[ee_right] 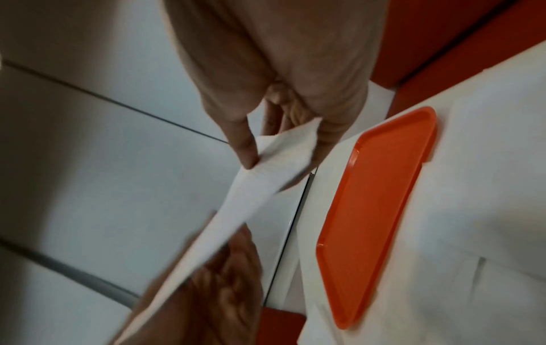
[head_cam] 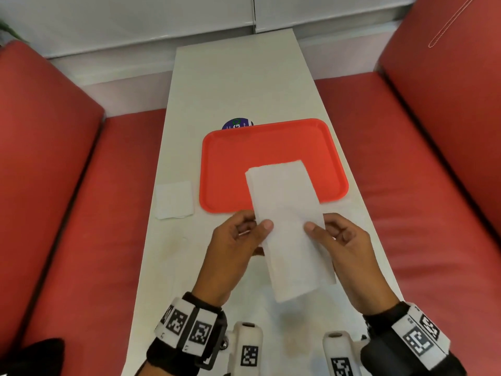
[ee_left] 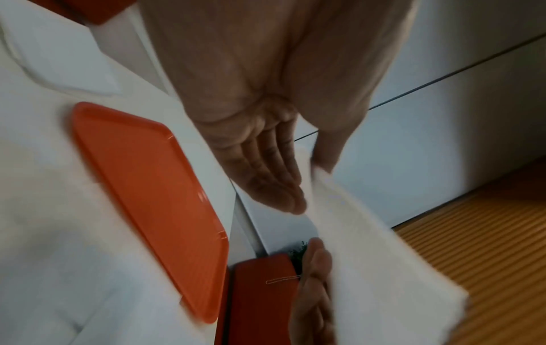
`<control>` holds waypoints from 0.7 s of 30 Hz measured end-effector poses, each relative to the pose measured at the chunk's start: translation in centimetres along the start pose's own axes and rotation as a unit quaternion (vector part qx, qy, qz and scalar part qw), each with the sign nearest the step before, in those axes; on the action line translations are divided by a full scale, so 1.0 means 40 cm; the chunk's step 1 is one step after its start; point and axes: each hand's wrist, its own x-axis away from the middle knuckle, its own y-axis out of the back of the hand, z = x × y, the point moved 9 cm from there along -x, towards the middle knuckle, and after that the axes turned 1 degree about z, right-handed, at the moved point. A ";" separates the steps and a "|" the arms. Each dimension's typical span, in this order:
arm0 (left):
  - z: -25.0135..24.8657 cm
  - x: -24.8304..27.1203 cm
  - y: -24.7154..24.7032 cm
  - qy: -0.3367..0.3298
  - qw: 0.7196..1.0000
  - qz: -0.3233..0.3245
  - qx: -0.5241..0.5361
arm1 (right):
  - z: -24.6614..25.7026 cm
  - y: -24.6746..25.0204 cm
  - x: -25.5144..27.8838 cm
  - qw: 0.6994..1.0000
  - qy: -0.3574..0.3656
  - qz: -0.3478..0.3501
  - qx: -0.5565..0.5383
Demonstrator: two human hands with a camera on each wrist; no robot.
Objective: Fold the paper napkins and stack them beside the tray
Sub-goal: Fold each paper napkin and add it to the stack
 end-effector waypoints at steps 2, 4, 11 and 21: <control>0.026 0.011 0.007 0.022 1.000 0.011 -0.003 | -0.011 -0.005 0.007 0.999 -0.025 0.001 -0.030; 0.054 0.017 0.021 0.041 0.999 0.005 -0.001 | -0.026 -0.010 0.012 0.999 -0.037 -0.002 -0.034; 0.070 0.047 0.040 0.039 0.997 -0.053 -0.036 | 0.019 -0.090 0.060 0.890 0.231 -0.041 0.390; 0.122 0.033 0.055 0.133 0.985 -0.007 0.114 | -0.039 -0.096 0.044 0.957 0.090 -0.006 0.277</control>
